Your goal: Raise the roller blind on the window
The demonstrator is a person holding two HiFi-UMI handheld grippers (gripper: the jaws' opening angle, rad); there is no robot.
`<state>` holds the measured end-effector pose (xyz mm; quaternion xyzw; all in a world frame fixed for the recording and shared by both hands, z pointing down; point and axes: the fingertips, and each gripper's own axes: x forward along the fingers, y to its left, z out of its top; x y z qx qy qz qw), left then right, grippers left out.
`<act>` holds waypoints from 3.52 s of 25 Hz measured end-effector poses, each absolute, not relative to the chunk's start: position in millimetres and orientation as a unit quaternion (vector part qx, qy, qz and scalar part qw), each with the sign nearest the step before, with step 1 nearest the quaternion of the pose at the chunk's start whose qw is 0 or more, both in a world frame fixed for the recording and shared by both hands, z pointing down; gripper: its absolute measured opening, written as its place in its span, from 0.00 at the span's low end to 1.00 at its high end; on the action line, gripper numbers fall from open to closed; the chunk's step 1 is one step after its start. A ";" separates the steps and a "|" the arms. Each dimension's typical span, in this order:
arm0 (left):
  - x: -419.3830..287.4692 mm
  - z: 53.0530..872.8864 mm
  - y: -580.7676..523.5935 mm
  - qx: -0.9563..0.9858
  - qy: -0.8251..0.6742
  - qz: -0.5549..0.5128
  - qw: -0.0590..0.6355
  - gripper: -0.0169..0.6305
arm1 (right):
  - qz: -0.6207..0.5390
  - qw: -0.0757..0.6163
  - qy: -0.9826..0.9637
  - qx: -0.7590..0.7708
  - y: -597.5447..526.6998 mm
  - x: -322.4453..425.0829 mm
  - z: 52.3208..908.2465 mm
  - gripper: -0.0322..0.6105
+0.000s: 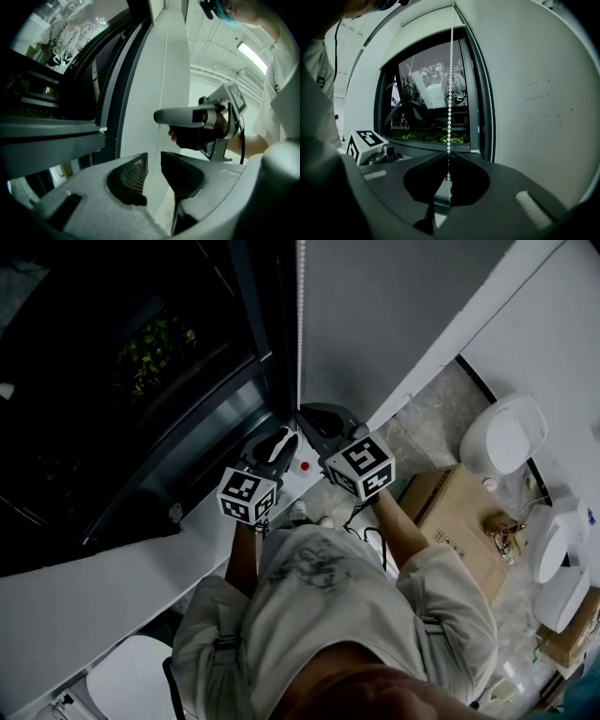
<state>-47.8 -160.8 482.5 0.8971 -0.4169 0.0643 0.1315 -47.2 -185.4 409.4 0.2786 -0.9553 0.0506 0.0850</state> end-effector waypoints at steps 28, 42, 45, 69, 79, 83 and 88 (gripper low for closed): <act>-20.8 275.8 -186.2 0.898 -0.437 -0.007 -0.044 0.04 | 0.042 0.104 -0.955 0.273 -173.3 -45.4 415.9 0.07; -21.1 320.1 -182.4 0.901 -0.435 0.016 0.000 0.04 | 0.061 0.138 -0.951 0.270 -166.5 -49.8 455.8 0.07; -20.4 329.2 -183.0 0.901 -0.433 0.020 0.008 0.04 | 0.066 0.146 -0.949 0.272 -166.1 -48.0 464.6 0.07; -19.4 384.3 -189.2 0.900 -0.429 0.054 0.053 0.04 | 0.092 0.199 -0.938 0.269 -166.7 -46.2 516.2 0.07; -23.6 402.8 -182.6 0.900 -0.426 0.067 0.066 0.04 | 0.097 0.218 -0.932 0.272 -161.9 -45.2 536.9 0.07; -25.8 406.6 -180.9 0.900 -0.426 0.066 0.068 0.04 | 0.100 0.220 -0.932 0.269 -159.1 -45.8 542.1 0.07; -28.2 406.6 -180.4 0.900 -0.426 0.063 0.068 0.04 | 0.099 0.205 -0.936 0.268 -154.8 -44.2 535.5 0.08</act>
